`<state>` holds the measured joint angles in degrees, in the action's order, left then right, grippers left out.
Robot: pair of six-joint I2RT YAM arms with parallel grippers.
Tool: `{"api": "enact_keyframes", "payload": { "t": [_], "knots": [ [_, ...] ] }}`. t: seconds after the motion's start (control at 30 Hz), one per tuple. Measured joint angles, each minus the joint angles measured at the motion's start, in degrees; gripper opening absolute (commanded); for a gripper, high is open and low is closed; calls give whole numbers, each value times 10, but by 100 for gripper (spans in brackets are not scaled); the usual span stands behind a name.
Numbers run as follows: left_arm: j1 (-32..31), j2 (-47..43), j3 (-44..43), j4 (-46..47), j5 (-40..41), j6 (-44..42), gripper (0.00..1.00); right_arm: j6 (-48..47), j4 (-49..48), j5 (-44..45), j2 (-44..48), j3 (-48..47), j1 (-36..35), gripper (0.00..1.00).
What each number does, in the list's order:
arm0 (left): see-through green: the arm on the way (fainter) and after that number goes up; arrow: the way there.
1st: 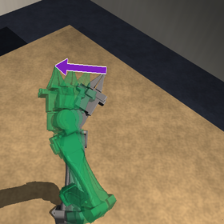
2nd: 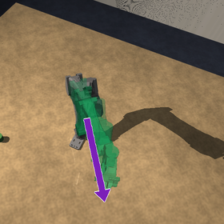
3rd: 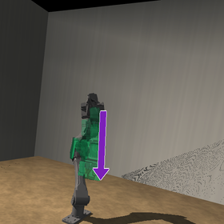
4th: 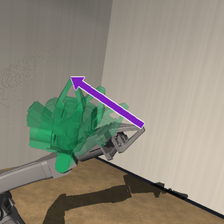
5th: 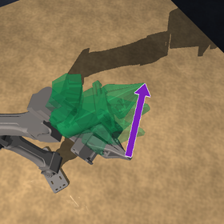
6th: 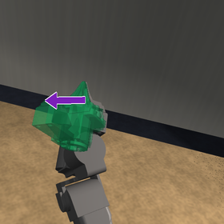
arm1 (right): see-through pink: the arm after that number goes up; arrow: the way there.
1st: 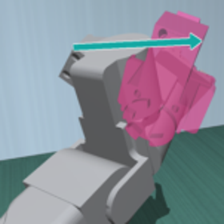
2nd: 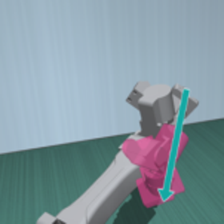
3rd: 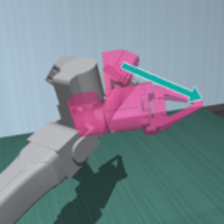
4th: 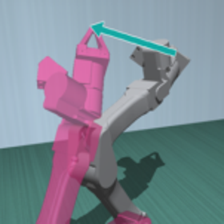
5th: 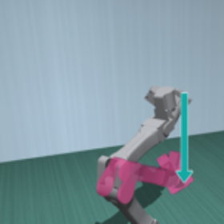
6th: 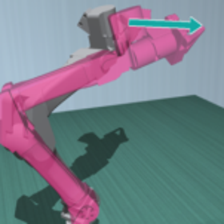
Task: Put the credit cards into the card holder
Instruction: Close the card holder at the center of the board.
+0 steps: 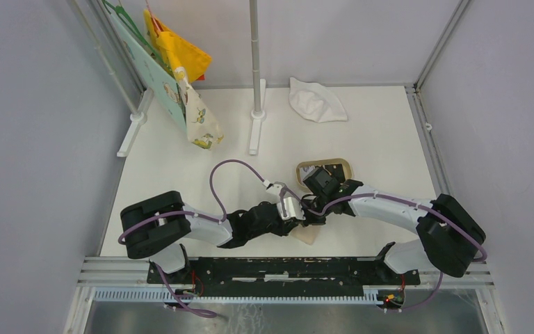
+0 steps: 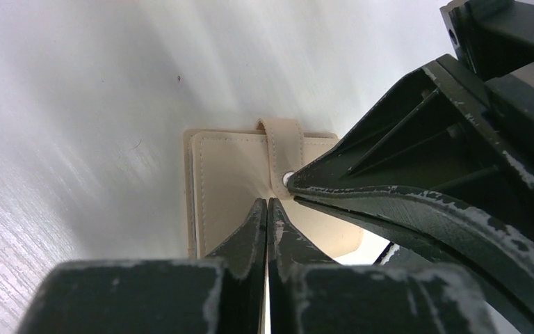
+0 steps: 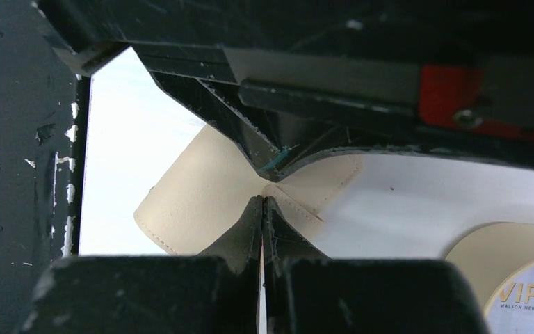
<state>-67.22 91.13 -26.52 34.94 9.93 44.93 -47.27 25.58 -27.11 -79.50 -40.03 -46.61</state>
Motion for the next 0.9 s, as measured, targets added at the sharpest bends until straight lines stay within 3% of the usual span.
{"api": "enact_keyframes", "payload": {
  "t": [0.9],
  "knots": [
    [0,-27,17,29,-16,0,2,-36,-27,9,35,39,-5,0]
  ]
}}
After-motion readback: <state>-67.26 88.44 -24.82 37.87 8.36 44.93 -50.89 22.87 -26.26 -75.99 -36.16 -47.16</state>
